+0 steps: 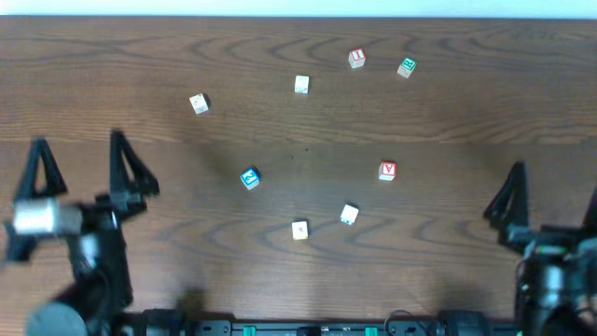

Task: Spell out Ai2
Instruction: 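Raise both arms and move the right gripper over the red I block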

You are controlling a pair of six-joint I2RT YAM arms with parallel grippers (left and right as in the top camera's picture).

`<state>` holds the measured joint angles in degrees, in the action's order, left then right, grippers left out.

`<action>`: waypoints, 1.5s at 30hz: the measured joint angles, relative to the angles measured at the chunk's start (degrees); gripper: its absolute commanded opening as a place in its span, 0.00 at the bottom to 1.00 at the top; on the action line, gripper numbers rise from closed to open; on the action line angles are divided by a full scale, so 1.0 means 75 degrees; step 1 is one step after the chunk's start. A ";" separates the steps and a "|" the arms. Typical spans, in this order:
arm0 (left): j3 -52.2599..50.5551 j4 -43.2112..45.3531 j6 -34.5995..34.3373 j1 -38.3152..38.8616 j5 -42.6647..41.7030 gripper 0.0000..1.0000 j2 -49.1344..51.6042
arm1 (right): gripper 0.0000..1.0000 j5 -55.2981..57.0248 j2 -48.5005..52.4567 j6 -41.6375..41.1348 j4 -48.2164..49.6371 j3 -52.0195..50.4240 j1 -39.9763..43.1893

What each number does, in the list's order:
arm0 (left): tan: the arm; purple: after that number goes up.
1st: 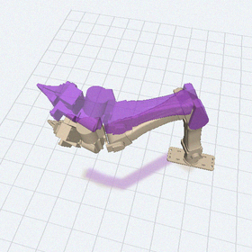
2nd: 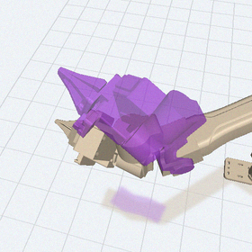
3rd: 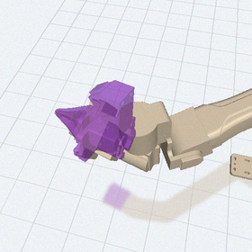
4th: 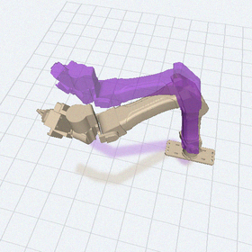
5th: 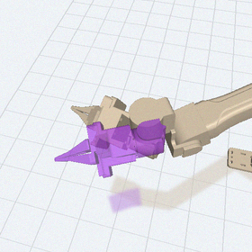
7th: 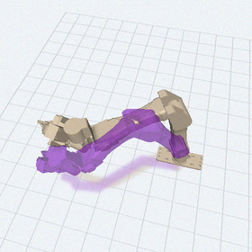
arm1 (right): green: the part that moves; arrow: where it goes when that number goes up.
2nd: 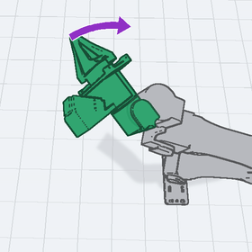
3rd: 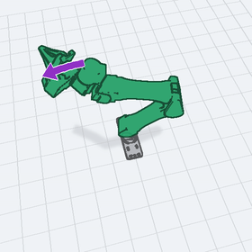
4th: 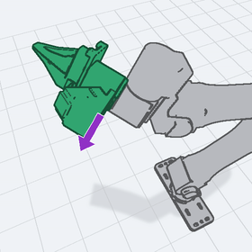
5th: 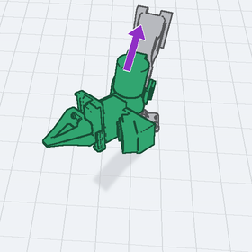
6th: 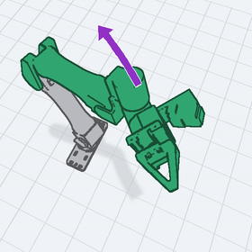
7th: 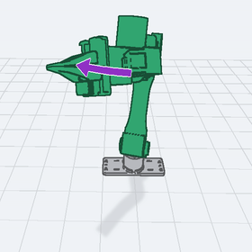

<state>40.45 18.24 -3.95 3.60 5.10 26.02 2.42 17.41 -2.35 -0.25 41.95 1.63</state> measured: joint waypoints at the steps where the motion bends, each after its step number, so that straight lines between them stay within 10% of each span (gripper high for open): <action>1: 0.0560 -0.0353 0.0044 0.0000 -0.0047 0.95 0.0449 | 0.99 0.0026 0.0347 0.0000 -0.0125 0.0353 0.0000; 19: 1.1007 -0.8475 0.1157 0.0000 -0.0583 0.96 0.8568 | 0.99 0.0621 0.8451 -0.0166 -0.7204 0.9311 0.0000; 30: 1.1640 -1.2461 0.1116 0.0003 -0.1661 0.95 1.1205 | 0.99 0.0233 1.0995 -0.1093 -1.0815 0.9929 0.0000; 45: 1.1642 -1.3636 0.0895 0.0009 -0.2938 0.95 1.2415 | 0.99 -0.0813 1.2152 -0.1110 -1.1543 0.9675 0.0000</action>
<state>127.76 -84.03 2.76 3.66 -16.93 119.13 -3.68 108.55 -10.68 -86.83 114.52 1.63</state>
